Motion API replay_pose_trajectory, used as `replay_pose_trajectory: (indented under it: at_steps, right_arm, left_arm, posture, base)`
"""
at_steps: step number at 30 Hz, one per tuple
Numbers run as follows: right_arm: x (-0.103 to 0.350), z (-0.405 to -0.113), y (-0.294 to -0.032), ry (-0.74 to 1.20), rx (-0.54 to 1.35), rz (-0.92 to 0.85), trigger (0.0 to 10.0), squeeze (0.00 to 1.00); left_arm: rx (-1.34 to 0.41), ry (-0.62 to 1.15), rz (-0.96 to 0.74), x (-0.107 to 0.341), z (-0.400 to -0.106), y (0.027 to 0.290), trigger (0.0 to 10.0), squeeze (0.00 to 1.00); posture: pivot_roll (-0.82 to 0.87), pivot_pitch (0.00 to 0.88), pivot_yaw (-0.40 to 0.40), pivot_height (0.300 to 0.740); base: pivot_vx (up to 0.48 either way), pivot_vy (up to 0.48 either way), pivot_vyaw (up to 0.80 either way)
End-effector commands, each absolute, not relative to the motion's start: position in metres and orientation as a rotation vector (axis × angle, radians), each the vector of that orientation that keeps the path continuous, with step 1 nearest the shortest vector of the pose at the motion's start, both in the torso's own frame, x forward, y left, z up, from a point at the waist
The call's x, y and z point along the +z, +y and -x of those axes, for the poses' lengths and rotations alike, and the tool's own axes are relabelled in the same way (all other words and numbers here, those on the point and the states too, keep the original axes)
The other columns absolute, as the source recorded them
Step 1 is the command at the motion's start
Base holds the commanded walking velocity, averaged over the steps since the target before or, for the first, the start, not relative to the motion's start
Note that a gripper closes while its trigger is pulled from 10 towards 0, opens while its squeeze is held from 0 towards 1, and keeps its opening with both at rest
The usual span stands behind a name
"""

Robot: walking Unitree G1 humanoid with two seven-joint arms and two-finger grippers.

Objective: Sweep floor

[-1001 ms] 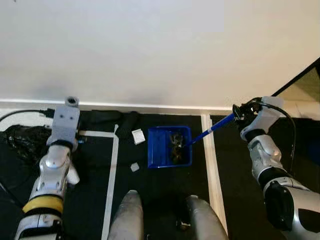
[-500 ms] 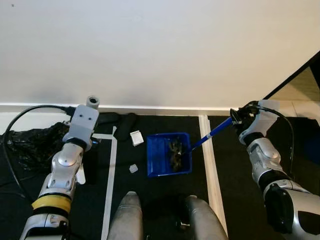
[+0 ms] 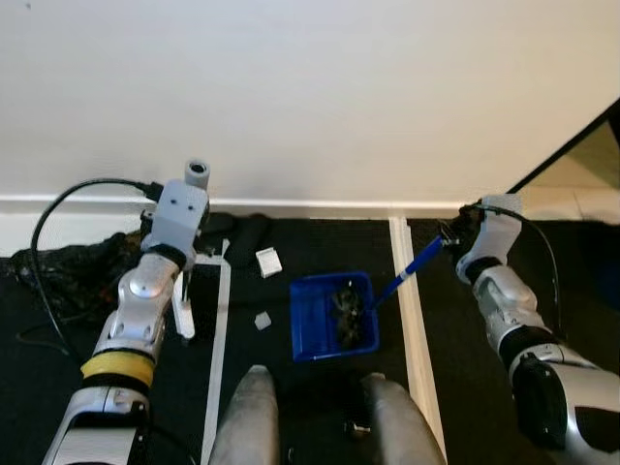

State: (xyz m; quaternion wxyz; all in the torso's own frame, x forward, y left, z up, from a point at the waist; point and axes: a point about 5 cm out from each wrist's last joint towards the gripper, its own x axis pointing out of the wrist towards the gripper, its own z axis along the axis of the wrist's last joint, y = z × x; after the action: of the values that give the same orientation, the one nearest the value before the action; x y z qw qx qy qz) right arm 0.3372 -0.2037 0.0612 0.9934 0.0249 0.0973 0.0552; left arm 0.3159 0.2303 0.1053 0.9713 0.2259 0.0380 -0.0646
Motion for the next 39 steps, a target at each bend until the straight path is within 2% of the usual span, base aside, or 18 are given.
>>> replay_pose_trajectory:
  at_steps: [1,9,16,20,27,32,39]
  right_arm:
    - [0.048,-0.329,-0.211,0.298,0.092,-0.015,0.0,0.0]
    - [0.055,-0.34,-0.196,0.318,0.149,0.023,0.0,0.0]
    - [0.062,-0.35,-0.166,0.319,0.2,-0.016,0.0,0.0]
    - [0.061,-0.35,-0.159,0.322,0.214,-0.025,0.0,0.0]
    - [0.032,-0.326,-0.121,0.367,0.249,-0.066,0.0,0.0]
    - [0.02,-0.313,-0.112,0.377,0.256,-0.088,0.0,0.0]
    - [0.017,-0.309,-0.114,0.376,0.232,-0.095,0.0,0.0]
  left_arm:
    - [-0.182,0.072,-0.478,0.105,-0.318,0.221,10.0,0.0]
    - [-0.201,0.065,-0.498,0.113,-0.33,0.219,10.0,0.0]
    - [-0.243,0.065,-0.489,0.113,-0.337,0.204,10.0,0.0]
    - [-0.243,0.066,-0.484,0.113,-0.337,0.202,10.0,0.0]
    - [-0.234,0.076,-0.444,0.107,-0.336,0.194,10.0,0.0]
    - [-0.207,0.093,-0.417,0.104,-0.333,0.194,10.0,0.0]
    - [-0.204,0.098,-0.41,0.102,-0.335,0.192,10.0,0.0]
  posture:
    - [0.19,0.273,-0.109,0.74]
    - [0.19,0.299,-0.12,0.74]
    - [0.17,0.297,-0.127,0.74]
    - [0.15,0.291,-0.137,0.74]
    - [0.14,0.283,-0.148,0.74]
    - [0.13,0.281,-0.144,0.74]
    - [0.12,0.283,-0.139,0.74]
  base:
    - [0.0,0.0,0.0]
    - [0.0,0.0,0.0]
    - [0.0,0.0,0.0]
    - [0.0,0.0,0.0]
    - [0.0,0.0,0.0]
    - [0.0,0.0,0.0]
    - [0.0,0.0,0.0]
